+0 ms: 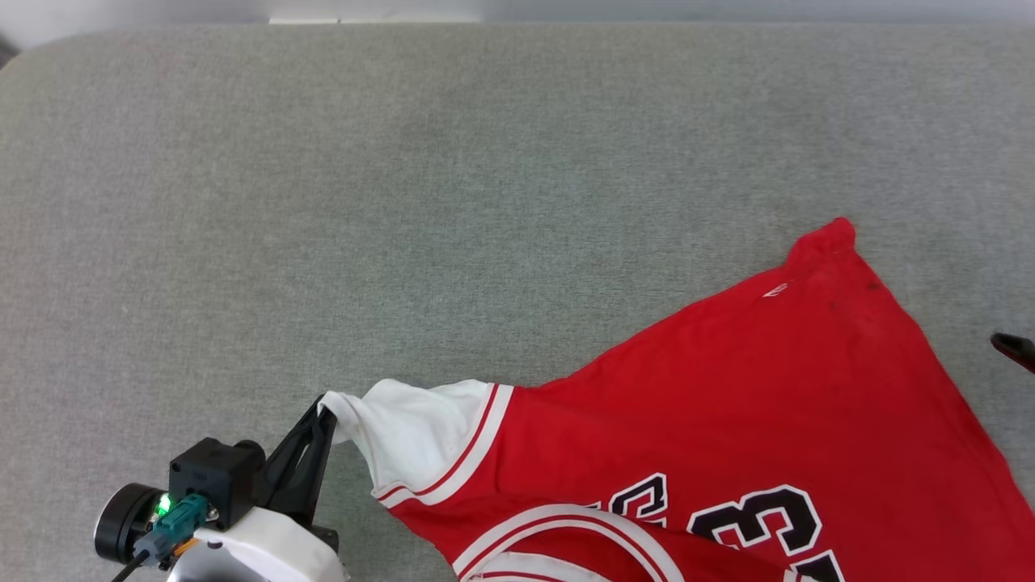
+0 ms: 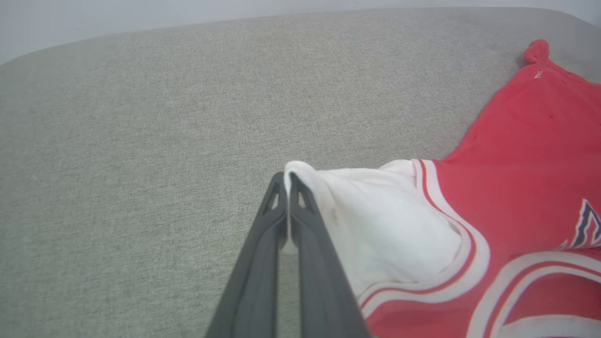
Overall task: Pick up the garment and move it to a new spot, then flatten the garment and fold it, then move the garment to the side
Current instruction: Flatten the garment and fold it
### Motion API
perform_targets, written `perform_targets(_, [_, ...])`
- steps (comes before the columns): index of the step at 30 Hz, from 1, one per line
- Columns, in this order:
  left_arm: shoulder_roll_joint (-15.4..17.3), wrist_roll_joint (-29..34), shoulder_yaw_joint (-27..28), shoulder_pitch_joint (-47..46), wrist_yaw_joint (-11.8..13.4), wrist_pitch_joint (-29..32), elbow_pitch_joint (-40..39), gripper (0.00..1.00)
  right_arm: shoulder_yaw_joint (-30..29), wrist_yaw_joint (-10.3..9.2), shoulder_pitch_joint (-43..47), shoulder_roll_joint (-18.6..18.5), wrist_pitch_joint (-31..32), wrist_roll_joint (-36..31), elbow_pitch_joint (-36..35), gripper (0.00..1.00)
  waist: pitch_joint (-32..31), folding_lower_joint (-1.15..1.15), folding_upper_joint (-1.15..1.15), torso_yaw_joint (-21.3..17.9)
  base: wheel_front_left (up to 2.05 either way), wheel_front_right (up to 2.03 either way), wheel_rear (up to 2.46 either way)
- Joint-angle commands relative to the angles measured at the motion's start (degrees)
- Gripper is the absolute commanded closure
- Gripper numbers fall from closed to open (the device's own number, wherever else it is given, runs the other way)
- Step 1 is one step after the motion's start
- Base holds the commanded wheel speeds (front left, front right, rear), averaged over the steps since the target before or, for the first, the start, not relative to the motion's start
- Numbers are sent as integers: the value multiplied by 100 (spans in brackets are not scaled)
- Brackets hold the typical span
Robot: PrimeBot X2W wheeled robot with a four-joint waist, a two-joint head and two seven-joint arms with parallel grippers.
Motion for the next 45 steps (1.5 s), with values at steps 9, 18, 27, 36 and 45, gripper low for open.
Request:
perform_targets(9, [-261, 188, -77, -426, -112, 4, 36, 100, 1368, -4, -2320, 1067, 1202, -544, 1042, 0, 576, 0, 0, 376, 0, 0, 0])
perform_targets(18, [-505, 304, -150, -722, -222, -7, 177, 100, 2395, -4, -3403, 1670, 1020, -750, 2420, 0, 948, 0, 0, 589, 0, 0, 0])
perform_targets(27, [-617, 304, -178, -770, -236, -55, 336, 100, 3224, -2, -3255, 1717, 355, -373, 2980, 100, 853, 0, 0, 531, 0, 0, 0])
perform_targets(36, [-503, 417, -48, -872, -168, -125, 338, 100, 3171, -4, -3706, 1552, -1259, -171, 2897, 100, 175, 0, 0, 255, 0, 0, 0])
perform_targets(45, [-382, 610, 206, -1668, -239, 53, 164, 100, 3033, -4, -3941, 1551, -2437, -171, 2796, 100, -223, 0, 0, -79, 0, 0, 0])
